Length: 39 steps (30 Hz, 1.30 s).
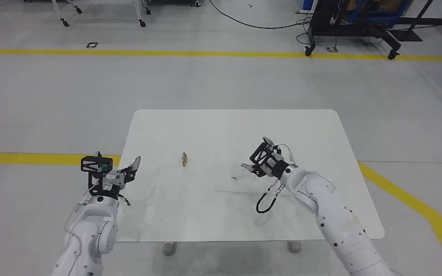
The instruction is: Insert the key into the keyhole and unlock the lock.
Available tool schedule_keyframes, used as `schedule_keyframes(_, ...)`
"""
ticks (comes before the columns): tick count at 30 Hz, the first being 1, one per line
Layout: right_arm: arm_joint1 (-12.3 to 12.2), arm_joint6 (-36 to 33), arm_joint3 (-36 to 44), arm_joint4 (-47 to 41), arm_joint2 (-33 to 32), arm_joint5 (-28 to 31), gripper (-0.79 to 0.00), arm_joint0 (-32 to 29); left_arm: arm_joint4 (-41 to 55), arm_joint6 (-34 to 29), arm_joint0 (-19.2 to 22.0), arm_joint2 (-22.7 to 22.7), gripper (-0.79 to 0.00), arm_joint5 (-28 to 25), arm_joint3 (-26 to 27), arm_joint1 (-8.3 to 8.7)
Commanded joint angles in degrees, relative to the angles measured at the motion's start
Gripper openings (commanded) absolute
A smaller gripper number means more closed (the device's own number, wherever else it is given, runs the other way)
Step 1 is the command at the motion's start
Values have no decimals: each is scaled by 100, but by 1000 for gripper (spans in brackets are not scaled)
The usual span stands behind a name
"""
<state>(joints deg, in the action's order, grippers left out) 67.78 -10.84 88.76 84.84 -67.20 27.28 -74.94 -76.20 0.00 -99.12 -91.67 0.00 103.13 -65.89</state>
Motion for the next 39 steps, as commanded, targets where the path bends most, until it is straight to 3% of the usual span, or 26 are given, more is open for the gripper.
schedule_keyframes(1,-1,62,-243,82,188,707,0,261,0,0,0,0,0,0,0,0)
schedule_keyframes(7,34,-139,-932,363,611,1612,0,894,0,0,0,0,0,0,0,0)
schedule_keyframes(14,194,-775,-1554,69,1112,1769,-18,1425,0,0,0,0,0,0,0,0)
schedule_keyframes(18,250,-968,-1791,-25,1330,2040,-160,1647,0,0,0,0,0,0,0,0)
schedule_keyframes(19,262,-1022,-1838,-3,1392,2098,-302,1685,0,0,0,0,0,0,0,0)
schedule_keyframes(22,286,-1000,-1958,-15,1517,2294,-397,1786,0,0,0,0,0,0,0,0)
schedule_keyframes(26,307,-918,-2089,64,1633,2345,-459,1875,0,0,0,0,0,0,0,0)
schedule_keyframes(33,337,-931,-2215,118,1760,2282,-640,1971,0,0,0,0,0,0,0,0)
schedule_keyframes(35,345,-993,-2235,123,1786,2239,-785,1989,0,0,0,0,0,0,0,0)
schedule_keyframes(39,330,-928,-2136,190,1789,2232,-785,1984,0,0,0,0,0,0,0,0)
